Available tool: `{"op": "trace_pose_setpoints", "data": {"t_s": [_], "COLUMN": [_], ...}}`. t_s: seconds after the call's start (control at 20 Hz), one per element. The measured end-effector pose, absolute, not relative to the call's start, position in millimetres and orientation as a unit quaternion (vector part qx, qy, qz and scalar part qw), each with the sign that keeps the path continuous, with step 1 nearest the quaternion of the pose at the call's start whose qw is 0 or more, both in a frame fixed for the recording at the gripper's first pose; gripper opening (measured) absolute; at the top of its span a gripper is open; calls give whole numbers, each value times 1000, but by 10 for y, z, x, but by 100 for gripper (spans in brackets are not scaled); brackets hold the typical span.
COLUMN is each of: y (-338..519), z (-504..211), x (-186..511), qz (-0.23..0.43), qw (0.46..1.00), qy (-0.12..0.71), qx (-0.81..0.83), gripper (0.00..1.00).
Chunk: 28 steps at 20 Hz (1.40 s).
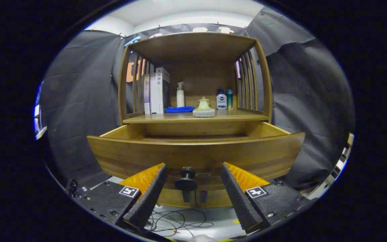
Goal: Pull open the drawer, take out the items inside it, and place them on the countertop above the cabinet.
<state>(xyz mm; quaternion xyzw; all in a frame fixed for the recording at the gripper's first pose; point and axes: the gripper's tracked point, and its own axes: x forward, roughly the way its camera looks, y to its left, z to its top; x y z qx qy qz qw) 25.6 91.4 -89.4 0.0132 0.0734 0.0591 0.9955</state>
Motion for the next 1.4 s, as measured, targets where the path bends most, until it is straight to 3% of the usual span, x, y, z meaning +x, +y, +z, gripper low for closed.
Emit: {"op": "trace_pose_setpoints", "data": {"t_s": [0.85, 1.4], "y": [1032, 1082], "z": [-1024, -867], "x": [578, 1282], "qz": [27, 23], "qw": [997, 997], "qy": [74, 74], "qx": [-1, 5], "gripper": [99, 99]}}
